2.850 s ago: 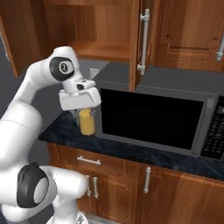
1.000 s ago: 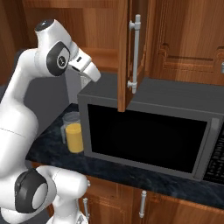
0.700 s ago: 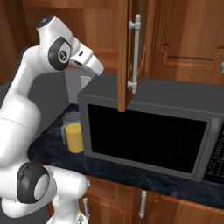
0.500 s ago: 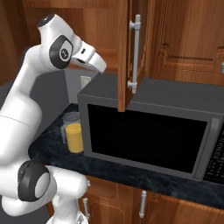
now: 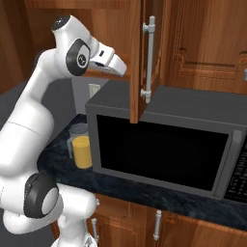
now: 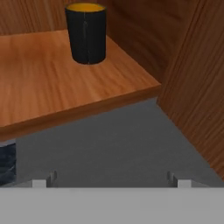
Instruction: There is a tray on the dining counter. Grab the cup, mug, and pitcher and place them on the tray. The pitcher may be placed next to the tray if it cannot fit the tray.
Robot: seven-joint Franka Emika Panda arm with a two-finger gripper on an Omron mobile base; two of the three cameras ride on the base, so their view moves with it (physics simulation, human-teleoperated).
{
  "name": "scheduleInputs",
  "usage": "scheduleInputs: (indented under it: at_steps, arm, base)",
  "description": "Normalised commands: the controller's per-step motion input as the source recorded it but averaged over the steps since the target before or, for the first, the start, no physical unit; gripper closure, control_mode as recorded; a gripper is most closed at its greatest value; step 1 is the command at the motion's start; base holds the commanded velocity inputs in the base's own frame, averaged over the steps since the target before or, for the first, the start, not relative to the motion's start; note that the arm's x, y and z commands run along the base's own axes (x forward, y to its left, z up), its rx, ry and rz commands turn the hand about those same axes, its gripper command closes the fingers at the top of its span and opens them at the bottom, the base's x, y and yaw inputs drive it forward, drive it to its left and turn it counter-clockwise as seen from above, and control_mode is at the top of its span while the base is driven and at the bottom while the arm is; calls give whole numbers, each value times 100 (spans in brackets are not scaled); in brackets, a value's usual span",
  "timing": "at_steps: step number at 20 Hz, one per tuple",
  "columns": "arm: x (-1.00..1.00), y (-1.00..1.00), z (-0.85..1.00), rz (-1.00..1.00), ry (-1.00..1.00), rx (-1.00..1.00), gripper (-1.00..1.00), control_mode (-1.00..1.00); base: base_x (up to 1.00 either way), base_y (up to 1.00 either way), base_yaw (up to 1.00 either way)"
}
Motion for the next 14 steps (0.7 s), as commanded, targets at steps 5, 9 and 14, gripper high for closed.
scheduleInputs:
  at_steps: [5,9,14]
  arm:
    - [40,0,16,1,-9,0,-100,-100]
    - [28,-8,16,0,-8,-2,-100,-100]
    - [22,-17,12,0,-4,-4,-100,-100]
  base:
    - [0,0,0]
    - [0,0,0]
    - [0,0,0]
